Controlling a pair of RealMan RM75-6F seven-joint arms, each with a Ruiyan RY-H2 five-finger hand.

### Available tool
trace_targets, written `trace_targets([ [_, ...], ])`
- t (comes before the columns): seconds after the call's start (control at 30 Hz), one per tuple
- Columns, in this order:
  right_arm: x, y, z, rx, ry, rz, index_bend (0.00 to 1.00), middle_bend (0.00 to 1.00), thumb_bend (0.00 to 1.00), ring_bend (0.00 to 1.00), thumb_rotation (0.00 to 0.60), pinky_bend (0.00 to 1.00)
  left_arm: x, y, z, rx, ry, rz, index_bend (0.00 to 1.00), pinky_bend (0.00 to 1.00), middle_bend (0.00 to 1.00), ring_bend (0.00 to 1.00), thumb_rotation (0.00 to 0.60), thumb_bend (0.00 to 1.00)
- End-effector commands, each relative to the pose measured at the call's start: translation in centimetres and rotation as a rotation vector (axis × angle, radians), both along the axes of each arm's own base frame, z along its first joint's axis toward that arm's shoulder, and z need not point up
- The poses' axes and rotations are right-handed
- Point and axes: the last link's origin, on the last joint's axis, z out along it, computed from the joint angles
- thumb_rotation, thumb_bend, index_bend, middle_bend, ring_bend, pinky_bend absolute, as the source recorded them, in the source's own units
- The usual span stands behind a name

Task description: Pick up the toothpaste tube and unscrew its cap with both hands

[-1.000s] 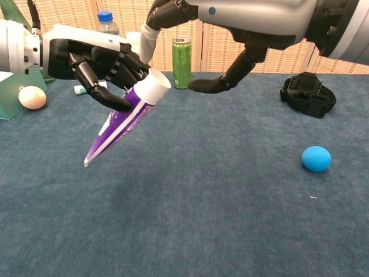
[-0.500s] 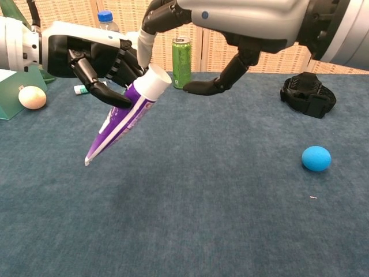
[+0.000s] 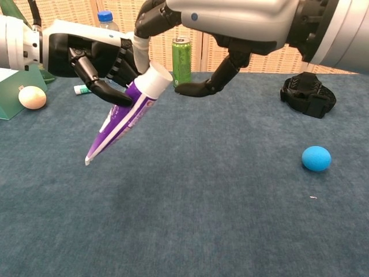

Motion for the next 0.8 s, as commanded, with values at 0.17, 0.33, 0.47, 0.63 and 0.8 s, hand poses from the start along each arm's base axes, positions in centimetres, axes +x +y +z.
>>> trace_targets([
  [0.17, 0.06, -0.12, -0.13, 0.0, -0.003, -0.002, 0.47, 0.35, 0.26, 0.17, 0.6, 0.22, -0.07, -0.01, -0.01, 0.001, -0.002, -0.001, 0.57, 0.34, 0.64, 0.39, 0.6, 0.32],
  [0.33, 0.21, -0.23, 0.04, -0.006, -0.014, -0.002, 0.5, 0.36, 0.26, 0.17, 0.6, 0.22, -0.13, 0.0, -0.07, -0.003, -0.001, 0.001, 0.57, 0.34, 0.64, 0.39, 0.6, 0.32],
  [0.47, 0.18, -0.3, 0.01, -0.013, -0.008, 0.001, 0.52, 0.36, 0.26, 0.17, 0.6, 0.22, -0.18, 0.08, -0.02, -0.005, -0.006, 0.009, 0.57, 0.34, 0.64, 0.39, 0.6, 0.32],
  [0.63, 0.13, -0.33, -0.27, -0.019, -0.013, 0.005, 0.56, 0.37, 0.26, 0.17, 0.6, 0.22, -0.14, 0.05, -0.01, -0.022, -0.034, 0.019, 0.57, 0.34, 0.64, 0.39, 0.6, 0.32],
  [0.8, 0.19, -0.45, -0.32, -0.037, -0.03, 0.015, 0.59, 0.37, 0.26, 0.17, 0.6, 0.22, -0.17, 0.18, 0.02, -0.028, -0.048, 0.02, 0.57, 0.34, 0.64, 0.39, 0.6, 0.32],
])
